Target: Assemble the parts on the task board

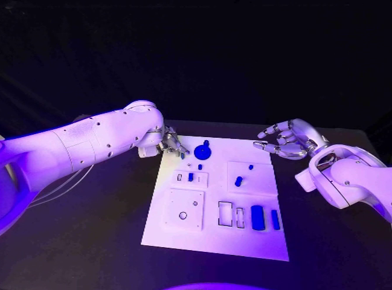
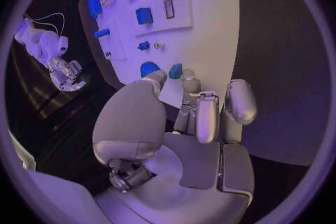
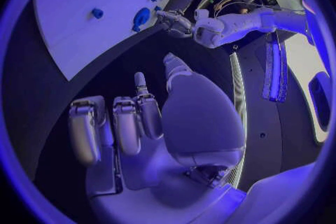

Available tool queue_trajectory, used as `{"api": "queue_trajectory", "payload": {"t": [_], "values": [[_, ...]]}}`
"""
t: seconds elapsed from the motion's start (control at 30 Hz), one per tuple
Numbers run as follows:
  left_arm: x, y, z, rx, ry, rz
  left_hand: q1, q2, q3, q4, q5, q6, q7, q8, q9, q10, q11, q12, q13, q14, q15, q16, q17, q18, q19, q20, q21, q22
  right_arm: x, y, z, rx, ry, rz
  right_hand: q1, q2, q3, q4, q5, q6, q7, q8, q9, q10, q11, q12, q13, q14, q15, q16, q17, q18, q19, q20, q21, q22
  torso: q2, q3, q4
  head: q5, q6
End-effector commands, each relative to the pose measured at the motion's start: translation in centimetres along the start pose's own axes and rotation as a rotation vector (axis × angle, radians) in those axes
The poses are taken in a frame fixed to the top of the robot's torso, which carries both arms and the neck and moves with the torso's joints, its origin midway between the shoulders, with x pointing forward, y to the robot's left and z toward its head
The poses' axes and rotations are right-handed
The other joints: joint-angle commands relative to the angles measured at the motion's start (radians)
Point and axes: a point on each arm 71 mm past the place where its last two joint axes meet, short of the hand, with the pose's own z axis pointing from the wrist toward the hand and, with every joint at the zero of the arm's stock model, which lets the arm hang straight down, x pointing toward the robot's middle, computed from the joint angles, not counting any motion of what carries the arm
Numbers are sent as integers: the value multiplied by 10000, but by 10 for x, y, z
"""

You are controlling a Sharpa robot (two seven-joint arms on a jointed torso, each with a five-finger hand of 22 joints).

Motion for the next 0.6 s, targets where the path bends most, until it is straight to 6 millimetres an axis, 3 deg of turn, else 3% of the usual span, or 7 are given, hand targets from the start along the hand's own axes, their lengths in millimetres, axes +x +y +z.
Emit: {"api": "queue_trajectory", "payload": {"t": [0.03, 0.1, 0.33, 0.43, 0.6], "values": [[1, -3, 0, 141, 112, -28, 188, 56, 119, -3, -27, 98, -11, 83, -28, 111, -20, 65, 36, 434, -40, 71, 403, 54, 62, -13, 71, 26, 1, 1, 0, -134, 72, -25, -3, 76, -54, 2, 32, -78, -5, 52, -14, -61, 3, -27, 1459, 979, -24, -62, 2381, -13, 944, -24, -39, 2499, 3, -2, 1, -7, -6], [0, -3, 0, 171, 32, -92, 527, 201, 339, -15, -18, 151, -64, 128, -53, 157, -71, 103, 43, 449, -84, 94, 443, 44, 95, -49, 92, 74, 1, 1, 0, -135, 74, -25, -3, 76, -54, 2, 32, -78, -5, 52, -14, -61, 3, -27, 1459, 979, -24, -62, 2381, -13, 944, -24, -39, 2499, 5, -5, 0, -10, -8], [0, -4, -1, 342, -86, -397, 1353, 376, 932, -68, -4, 198, -165, 330, 23, 272, -166, 199, 89, 479, -166, 126, 506, 20, 171, -101, 142, 189, 1, 1, 0, -136, 75, -29, 13, 98, -59, 1, 58, -73, -7, 60, -15, -54, 1, -19, 1465, 978, -26, -64, 2378, -12, 942, -26, -43, 2497, 0, -1, 1, -14, -30], [0, -4, -1, 436, -104, -581, 2168, 417, 1777, -229, -12, 96, -220, 566, 214, 315, -220, 188, 33, 495, -221, 142, 544, 12, 180, -117, 152, 229, 1, 1, 1, -133, 78, -31, 13, 98, -59, 1, 58, -73, -7, 60, -15, -54, 1, -19, 1465, 978, -26, -64, 2378, -12, 942, -26, -43, 2497, -4, -7, 5, -15, -44], [0, -3, -2, 536, -101, -885, 2386, 115, 3232, -370, -83, -127, -175, 1024, 686, 455, -202, 260, 24, 504, -175, 146, 551, 7, 189, -114, 175, 293, 1, 1, 1, -126, 81, -37, 24, 113, -60, 1, 84, -70, -9, 65, -16, -50, 0, -15, 1468, 979, -27, -63, 2380, -13, 945, -27, -38, 2500, -10, 0, -3, 7, -49]]}}
